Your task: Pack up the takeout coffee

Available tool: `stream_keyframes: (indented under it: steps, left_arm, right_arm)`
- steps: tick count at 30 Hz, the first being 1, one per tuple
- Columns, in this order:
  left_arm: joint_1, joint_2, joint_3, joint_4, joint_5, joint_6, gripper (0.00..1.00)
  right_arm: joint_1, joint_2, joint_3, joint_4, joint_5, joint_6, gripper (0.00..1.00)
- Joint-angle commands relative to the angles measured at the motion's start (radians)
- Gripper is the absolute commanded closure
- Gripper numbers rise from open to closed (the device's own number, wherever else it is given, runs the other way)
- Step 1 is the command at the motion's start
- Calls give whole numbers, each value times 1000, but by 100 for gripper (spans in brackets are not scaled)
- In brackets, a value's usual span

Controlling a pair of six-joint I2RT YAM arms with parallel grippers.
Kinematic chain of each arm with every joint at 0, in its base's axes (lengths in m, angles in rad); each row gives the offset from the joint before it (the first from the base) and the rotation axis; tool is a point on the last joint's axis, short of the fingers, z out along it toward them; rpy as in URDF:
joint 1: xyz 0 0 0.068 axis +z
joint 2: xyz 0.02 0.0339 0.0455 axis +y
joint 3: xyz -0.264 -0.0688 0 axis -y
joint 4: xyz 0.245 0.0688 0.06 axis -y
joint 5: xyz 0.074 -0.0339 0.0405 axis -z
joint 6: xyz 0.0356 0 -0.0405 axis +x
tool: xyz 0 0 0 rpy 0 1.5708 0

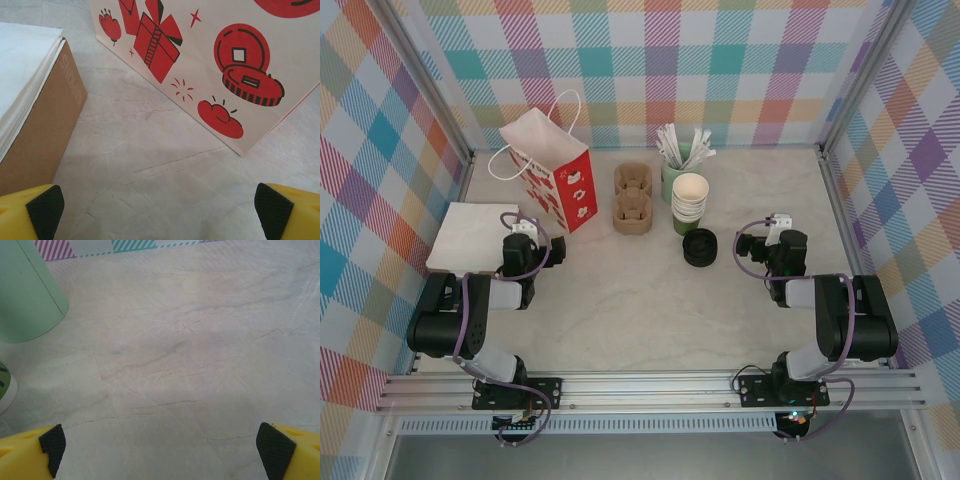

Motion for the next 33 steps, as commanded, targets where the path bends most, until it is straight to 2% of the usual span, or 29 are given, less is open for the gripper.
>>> stream_keyframes:
  steps: [1, 5, 8, 14, 20, 24, 28, 33]
  left_arm:
    - [-10, 6, 19, 38, 1, 4, 0]
    - [-10, -16, 5, 50, -18, -7, 0]
    - [-11, -105, -10, 0, -50, -18, 0]
    - [-16, -332, 0, -240, -39, -89, 0]
    - [-22, -549, 52, -551, -9, -214, 0]
    - [-22, -643, 184, -867, 40, -314, 0]
    - [-23, -675, 282, -1080, 153, -368, 0]
    - [-23, -726, 267, -1120, 310, -476, 0]
  right_arm:
    - [-4, 10, 21, 32, -10, -4, 0]
    - [-6, -4, 29, 5, 17, 10, 0]
    - [-5, -38, 44, -47, 34, 17, 0]
    - [-6, -174, 67, -228, 72, 23, 0]
    - [-5, -408, 87, -509, 70, 63, 0]
    - [-6, -600, 159, -827, 42, 123, 0]
    - [-5, -760, 244, -1082, -37, 198, 0]
    - [-6, -801, 397, -1317, -136, 333, 0]
